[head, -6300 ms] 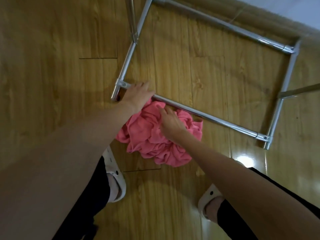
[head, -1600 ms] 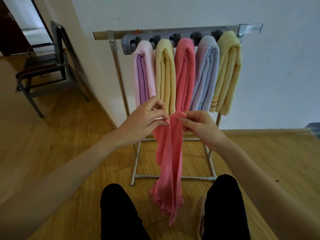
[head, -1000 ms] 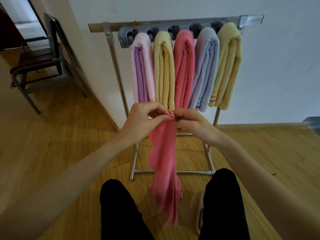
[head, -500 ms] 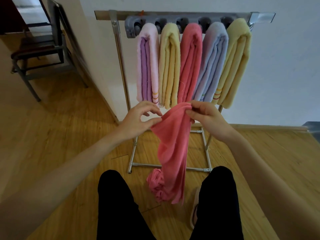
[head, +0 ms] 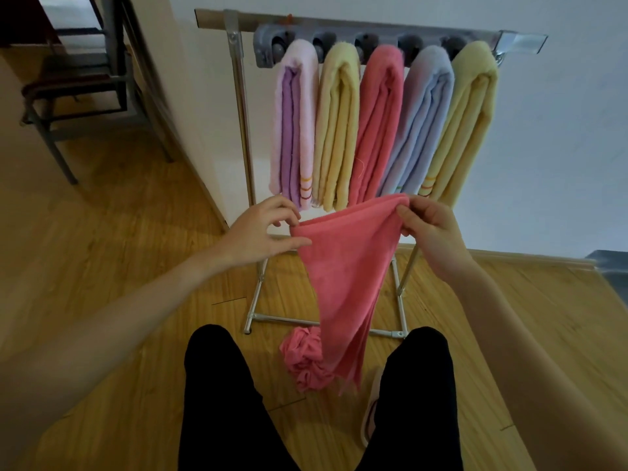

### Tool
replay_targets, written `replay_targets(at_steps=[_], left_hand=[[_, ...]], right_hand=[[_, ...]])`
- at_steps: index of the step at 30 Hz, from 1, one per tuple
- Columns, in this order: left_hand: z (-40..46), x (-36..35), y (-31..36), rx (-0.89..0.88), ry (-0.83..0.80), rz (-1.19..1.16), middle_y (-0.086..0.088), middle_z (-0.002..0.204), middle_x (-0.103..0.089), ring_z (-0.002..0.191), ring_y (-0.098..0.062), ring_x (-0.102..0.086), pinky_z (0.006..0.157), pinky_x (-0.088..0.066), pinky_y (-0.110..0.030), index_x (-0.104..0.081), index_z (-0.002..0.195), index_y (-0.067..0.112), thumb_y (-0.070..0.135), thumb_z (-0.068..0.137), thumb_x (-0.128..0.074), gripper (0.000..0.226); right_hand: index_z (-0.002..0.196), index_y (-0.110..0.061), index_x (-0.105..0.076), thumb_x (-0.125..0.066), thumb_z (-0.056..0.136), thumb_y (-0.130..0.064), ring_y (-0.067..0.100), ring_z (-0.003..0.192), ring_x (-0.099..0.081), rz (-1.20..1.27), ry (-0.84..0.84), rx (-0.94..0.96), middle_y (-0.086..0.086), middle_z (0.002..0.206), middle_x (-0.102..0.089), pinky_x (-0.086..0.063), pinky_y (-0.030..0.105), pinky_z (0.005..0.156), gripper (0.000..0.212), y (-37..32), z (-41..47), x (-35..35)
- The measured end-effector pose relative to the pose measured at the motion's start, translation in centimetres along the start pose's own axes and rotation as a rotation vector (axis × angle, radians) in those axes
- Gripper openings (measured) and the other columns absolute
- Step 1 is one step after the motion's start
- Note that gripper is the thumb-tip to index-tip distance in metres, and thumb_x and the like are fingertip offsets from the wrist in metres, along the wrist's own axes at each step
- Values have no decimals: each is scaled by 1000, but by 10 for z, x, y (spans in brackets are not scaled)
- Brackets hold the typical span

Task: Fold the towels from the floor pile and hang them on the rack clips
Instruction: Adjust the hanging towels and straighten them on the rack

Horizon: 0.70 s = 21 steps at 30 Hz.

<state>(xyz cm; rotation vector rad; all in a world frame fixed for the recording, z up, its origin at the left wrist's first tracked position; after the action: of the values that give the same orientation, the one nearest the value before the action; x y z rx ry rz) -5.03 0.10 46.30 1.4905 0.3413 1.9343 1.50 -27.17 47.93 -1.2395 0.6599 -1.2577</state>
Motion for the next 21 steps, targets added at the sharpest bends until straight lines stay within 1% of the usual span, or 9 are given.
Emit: replay_targets(at_steps=[1, 4, 5, 8, 10, 12, 16, 19, 21], left_hand=[[2, 7, 5, -26, 17, 7, 7, 103, -58, 98, -7, -55, 83, -48, -20, -65, 86, 21, 51, 76, -65, 31], [9, 25, 20, -95, 61, 10, 1, 92, -64, 87, -10, -60, 78, -52, -26, -65, 83, 20, 30, 79, -72, 13], [12, 31, 24, -106, 73, 10, 1, 89, -65, 83, -10, -61, 76, -52, -27, -65, 83, 20, 25, 79, -73, 11], [19, 43, 36, -124, 96, 7, 8, 81, -65, 79, -5, -62, 75, -54, -26, -66, 82, 20, 24, 78, -74, 10], [23, 48, 42, -126, 116, -29, 9, 80, -66, 79, -6, -63, 75, -55, -28, -68, 83, 16, 26, 78, -74, 13], [26, 53, 49, -122, 142, -84, 4, 81, -67, 78, -12, -64, 76, -57, -30, -69, 85, 14, 25, 78, -74, 14], [30, 63, 64, -122, 162, -214, -5, 84, -65, 78, -18, -65, 74, -58, -31, -62, 90, 7, 14, 80, -72, 17], [28, 68, 72, -139, 63, -288, -13, 85, -60, 79, -23, -63, 73, -56, -30, -54, 98, 4, 5, 83, -68, 21], [25, 67, 76, -160, -46, -264, -11, 88, -61, 82, -21, -63, 74, -55, -29, -59, 100, 6, 4, 86, -65, 16]], right_hand=[[102, 1, -66, -49, 96, -6, 8, 63, -47, -17, 17, 3, 9, 71, -50, -43, 16, 60, 18, 2, 0, 1], [94, 10, -63, -50, 96, -6, 5, 60, -44, -48, 56, 12, 7, 66, -46, -41, 16, 57, 20, 5, 1, 4], [91, 13, -60, -51, 96, -6, 5, 59, -43, -55, 63, 16, 7, 65, -44, -40, 17, 57, 22, 6, 1, 5], [84, 18, -54, -51, 96, -6, 8, 59, -41, -52, 99, 29, 11, 65, -41, -37, 16, 57, 27, 3, 3, 8], [80, 16, -53, -50, 96, -6, 7, 60, -40, -20, 129, 36, 10, 66, -40, -36, 14, 57, 27, -4, 5, 10], [80, 8, -58, -50, 96, -8, 4, 62, -42, 14, 163, 44, 6, 67, -42, -38, 14, 60, 24, -12, 8, 11], [95, 2, -64, -50, 97, -12, 11, 76, -49, 58, 209, 81, 6, 79, -54, -43, 21, 71, 20, -26, 16, 12], [96, -5, -65, -49, 97, -10, 7, 78, -51, 59, 245, 88, -3, 79, -56, -42, 20, 73, 16, -30, 23, 7], [95, -5, -64, -49, 97, -9, 8, 80, -51, 47, 241, 94, 1, 81, -57, -41, 23, 74, 17, -28, 27, 1]])
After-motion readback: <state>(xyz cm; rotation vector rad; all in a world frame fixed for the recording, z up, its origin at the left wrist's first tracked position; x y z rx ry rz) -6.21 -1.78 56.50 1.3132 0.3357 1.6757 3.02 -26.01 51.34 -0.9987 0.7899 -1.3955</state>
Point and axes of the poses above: each hand's wrist, its own z-axis towards the middle knuckle, its own x-axis out of the back of the hand, y = z × x, the point moved 1 cm from there along z, towards the middle knuckle
